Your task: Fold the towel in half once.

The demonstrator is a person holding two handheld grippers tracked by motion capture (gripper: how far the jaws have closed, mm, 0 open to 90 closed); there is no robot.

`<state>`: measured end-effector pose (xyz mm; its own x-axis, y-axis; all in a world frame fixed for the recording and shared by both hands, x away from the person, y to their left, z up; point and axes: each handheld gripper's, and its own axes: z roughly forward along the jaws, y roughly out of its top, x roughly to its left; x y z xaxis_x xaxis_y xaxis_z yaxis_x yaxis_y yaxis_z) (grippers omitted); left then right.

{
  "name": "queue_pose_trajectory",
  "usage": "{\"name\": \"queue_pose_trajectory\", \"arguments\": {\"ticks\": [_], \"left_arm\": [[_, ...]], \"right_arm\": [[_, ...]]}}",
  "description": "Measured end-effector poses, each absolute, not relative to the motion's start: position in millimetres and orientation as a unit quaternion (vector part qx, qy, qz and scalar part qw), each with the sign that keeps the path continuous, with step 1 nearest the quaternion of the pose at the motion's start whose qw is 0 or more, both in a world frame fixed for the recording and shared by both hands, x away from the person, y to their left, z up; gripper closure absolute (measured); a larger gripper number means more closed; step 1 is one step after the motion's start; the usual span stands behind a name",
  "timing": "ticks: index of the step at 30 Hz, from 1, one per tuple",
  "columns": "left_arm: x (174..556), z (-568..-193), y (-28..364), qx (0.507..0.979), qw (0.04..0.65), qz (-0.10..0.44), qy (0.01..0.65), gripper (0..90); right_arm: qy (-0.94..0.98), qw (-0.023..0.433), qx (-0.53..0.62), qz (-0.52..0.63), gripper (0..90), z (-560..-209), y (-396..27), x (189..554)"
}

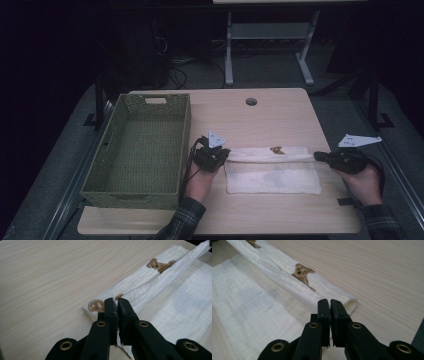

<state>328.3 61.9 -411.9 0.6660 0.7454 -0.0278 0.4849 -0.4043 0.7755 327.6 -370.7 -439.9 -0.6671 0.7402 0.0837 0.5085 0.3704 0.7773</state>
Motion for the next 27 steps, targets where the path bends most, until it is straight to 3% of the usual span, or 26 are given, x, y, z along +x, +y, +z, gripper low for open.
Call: {"name": "queue_pose_trajectory", "arguments": {"ticks": [27], "left_arm": [[285.5,-428.5,63.9,0.856,0.362,0.116,0.351,86.0]], "right_arm": [[0.823,0.109,0.380,0.407,86.3,-450.6,-375.4,270.0]]}}
